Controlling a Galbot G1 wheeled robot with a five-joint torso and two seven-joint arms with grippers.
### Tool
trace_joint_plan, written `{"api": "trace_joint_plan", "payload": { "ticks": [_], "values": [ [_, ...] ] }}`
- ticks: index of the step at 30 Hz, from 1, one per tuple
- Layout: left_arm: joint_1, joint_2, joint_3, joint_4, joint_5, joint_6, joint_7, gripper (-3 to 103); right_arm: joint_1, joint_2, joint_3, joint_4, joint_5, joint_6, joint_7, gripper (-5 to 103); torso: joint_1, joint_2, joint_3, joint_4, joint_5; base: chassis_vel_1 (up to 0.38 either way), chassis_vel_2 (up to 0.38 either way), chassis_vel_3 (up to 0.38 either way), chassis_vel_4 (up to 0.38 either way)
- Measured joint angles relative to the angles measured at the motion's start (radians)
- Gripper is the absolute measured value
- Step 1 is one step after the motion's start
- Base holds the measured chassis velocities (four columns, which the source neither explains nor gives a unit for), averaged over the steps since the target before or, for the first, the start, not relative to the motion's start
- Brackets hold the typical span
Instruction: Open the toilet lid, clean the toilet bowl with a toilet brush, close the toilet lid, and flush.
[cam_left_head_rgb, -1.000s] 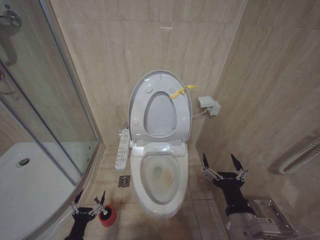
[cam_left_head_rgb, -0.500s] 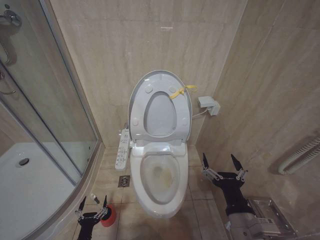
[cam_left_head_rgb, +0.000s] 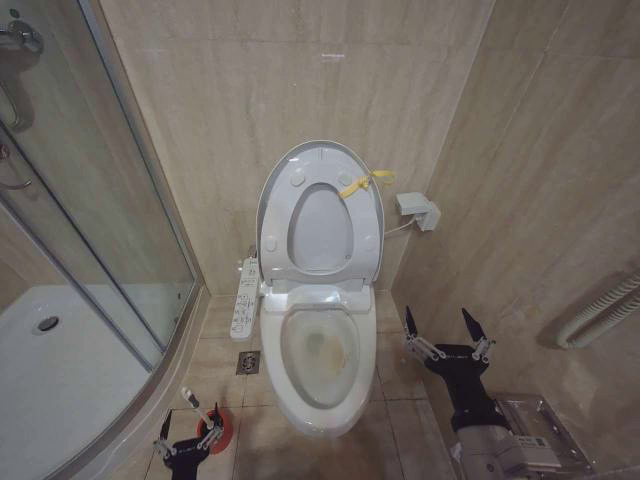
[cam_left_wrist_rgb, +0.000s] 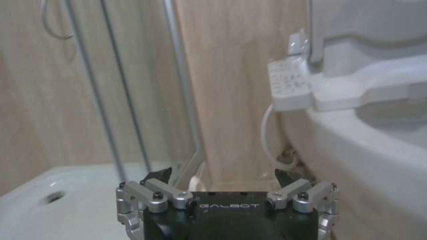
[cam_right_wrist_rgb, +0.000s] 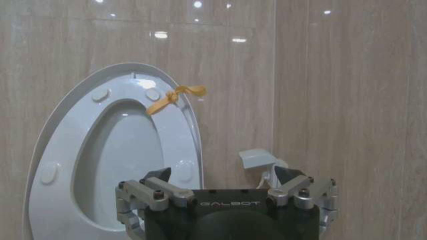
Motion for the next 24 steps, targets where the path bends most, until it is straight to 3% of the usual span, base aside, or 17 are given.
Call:
{"api": "trace_joint_plan", "payload": {
  "ticks": [4, 9, 12, 14, 16, 17, 20, 24],
  "values": [
    [0.010, -0.030, 0.012, 0.004, 0.001, -0.006, -0.045, 100, 0.000, 0.000, 0.000, 0.000, 0.000, 0.000, 0.000, 100, 0.000, 0.000, 0.000, 0.0000, -0.0003, 0.000, 0.000, 0.000, 0.000],
    [0.021, -0.027, -0.015, 0.017, -0.042, -0.037, -0.026, 100, 0.000, 0.000, 0.000, 0.000, 0.000, 0.000, 0.000, 100, 0.000, 0.000, 0.000, 0.0000, -0.0003, 0.000, 0.000, 0.000, 0.000],
    [0.034, 0.007, -0.065, 0.046, -0.149, -0.085, 0.080, 100, 0.000, 0.000, 0.000, 0.000, 0.000, 0.000, 0.000, 100, 0.000, 0.000, 0.000, 0.0000, -0.0002, 0.000, 0.000, 0.000, 0.000],
    [0.034, 0.014, -0.073, 0.054, -0.169, -0.096, 0.111, 100, 0.000, 0.000, 0.000, 0.000, 0.000, 0.000, 0.000, 100, 0.000, 0.000, 0.000, 0.0001, -0.0003, 0.000, 0.000, 0.000, 0.000],
    [0.022, 0.055, -0.106, 0.108, -0.254, -0.152, 0.252, 100, 0.000, 0.000, 0.000, 0.000, 0.000, 0.000, 0.000, 100, 0.000, 0.000, 0.000, 0.0003, -0.0002, 0.000, 0.000, 0.000, 0.000],
    [0.022, 0.055, -0.106, 0.108, -0.254, -0.152, 0.252, 100, 0.000, 0.000, 0.000, 0.000, 0.000, 0.000, 0.000, 100, 0.000, 0.000, 0.000, 0.0003, -0.0002, 0.000, 0.000, 0.000, 0.000],
    [-0.021, 0.091, -0.137, 0.186, -0.292, -0.226, 0.375, 100, 0.000, 0.000, 0.000, 0.000, 0.000, 0.000, 0.000, 100, 0.000, 0.000, 0.000, -0.0001, -0.0003, 0.000, 0.000, 0.000, 0.000],
    [-0.061, 0.107, -0.148, 0.234, -0.309, -0.240, 0.419, 100, 0.000, 0.000, 0.000, 0.000, 0.000, 0.000, 0.000, 100, 0.000, 0.000, 0.000, 0.0000, -0.0004, 0.000, 0.000, 0.000, 0.000]
  ]
}}
